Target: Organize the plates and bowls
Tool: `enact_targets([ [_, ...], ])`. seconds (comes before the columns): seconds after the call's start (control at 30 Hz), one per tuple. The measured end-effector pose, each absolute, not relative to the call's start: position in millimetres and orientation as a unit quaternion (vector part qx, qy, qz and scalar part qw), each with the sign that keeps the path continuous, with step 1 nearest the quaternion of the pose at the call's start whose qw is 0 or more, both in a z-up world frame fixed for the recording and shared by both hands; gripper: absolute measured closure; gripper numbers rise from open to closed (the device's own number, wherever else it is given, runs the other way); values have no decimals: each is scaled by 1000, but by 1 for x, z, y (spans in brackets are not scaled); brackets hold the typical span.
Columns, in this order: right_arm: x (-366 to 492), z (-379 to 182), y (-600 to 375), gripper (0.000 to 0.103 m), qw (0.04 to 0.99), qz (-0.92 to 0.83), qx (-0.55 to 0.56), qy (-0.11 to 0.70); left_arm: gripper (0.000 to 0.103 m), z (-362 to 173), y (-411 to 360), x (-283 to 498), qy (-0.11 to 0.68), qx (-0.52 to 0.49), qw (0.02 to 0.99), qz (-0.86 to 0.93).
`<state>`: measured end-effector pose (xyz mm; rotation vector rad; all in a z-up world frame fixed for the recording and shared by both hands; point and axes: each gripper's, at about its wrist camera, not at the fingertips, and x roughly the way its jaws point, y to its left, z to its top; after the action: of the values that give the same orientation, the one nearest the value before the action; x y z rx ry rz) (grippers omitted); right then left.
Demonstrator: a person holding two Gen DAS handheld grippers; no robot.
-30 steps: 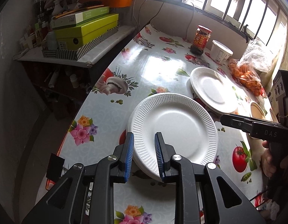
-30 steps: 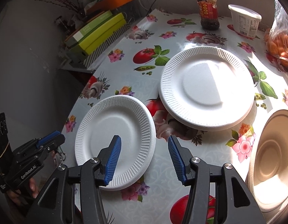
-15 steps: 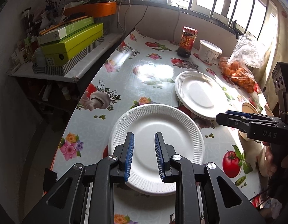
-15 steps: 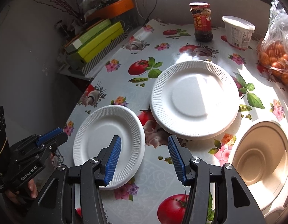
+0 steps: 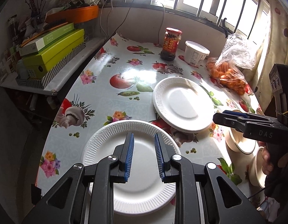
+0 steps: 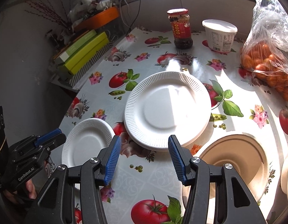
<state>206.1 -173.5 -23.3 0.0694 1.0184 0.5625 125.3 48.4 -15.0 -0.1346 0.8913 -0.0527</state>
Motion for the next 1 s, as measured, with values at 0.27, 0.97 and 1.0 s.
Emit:
enact_targets([
  [0.27,224,-25,-198,50,838,249,34,484,79,-18,29,148,441,-75,893,-43],
  [0.97,309,-34,-224,51,835,218,28,505,79,-46,21,207,481,-122,868,-33],
  [1.0,313,-37,-225,51,832,217,36,509,79,-47,21,209,482,-121,867,-30],
])
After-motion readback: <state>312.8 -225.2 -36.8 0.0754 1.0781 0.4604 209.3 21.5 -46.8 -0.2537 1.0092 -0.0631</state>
